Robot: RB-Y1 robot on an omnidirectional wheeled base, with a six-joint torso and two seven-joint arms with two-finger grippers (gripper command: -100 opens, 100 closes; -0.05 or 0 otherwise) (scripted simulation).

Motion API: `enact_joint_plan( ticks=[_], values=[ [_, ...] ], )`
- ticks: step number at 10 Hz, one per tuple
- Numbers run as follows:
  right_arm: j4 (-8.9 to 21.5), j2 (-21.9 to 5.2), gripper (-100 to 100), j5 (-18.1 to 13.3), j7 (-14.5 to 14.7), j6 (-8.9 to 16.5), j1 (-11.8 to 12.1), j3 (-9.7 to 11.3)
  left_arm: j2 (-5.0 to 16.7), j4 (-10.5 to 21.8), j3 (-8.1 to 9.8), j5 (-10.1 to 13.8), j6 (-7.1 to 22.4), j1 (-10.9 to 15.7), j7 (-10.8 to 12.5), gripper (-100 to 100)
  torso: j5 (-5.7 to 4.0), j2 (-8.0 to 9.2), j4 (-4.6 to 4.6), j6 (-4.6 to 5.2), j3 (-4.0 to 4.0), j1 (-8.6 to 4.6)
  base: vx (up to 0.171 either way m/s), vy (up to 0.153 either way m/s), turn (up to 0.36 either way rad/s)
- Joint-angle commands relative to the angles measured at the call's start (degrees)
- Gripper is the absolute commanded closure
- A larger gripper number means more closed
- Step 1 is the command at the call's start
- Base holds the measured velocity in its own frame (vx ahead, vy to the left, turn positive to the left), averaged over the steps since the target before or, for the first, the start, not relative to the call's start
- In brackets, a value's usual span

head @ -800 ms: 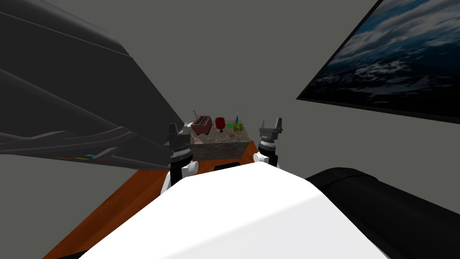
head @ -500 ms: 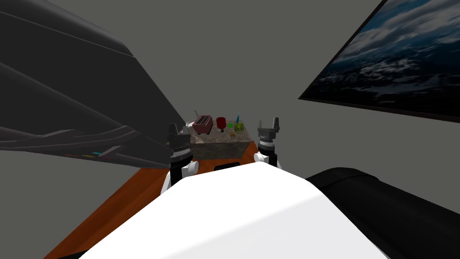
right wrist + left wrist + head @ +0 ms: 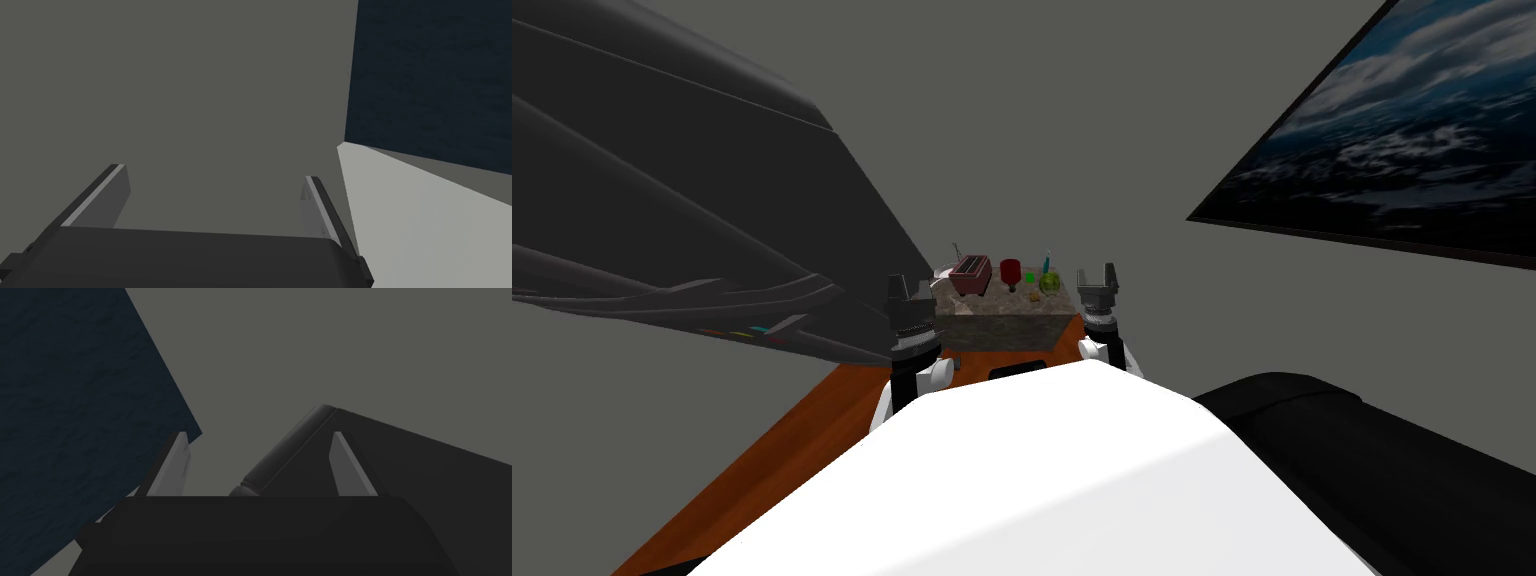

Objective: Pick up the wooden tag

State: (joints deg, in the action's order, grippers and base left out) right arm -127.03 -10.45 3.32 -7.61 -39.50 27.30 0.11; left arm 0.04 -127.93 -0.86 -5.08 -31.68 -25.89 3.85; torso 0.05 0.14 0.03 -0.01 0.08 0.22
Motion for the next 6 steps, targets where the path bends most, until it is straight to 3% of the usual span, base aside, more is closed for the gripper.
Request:
enact_joint_plan(
  ticks=[1,6],
  values=[
    [0.82,-1.91,-100,-0.51,0.21,-0.43,-0.59,0.23,0.00,0.00,0.00,0.00,0.00,0.00,0.00,0,0.00,0.00,0.00,0.00,0.00,0.00,-0.031,0.051,0.025],
    [7.32,-10.31,-100,-4.47,1.72,-3.43,-4.87,1.84,0.00,0.00,0.00,0.00,0.00,0.00,0.00,0,0.00,-0.03,-0.01,0.00,-0.01,-0.03,-0.032,0.063,0.082]
  ],
)
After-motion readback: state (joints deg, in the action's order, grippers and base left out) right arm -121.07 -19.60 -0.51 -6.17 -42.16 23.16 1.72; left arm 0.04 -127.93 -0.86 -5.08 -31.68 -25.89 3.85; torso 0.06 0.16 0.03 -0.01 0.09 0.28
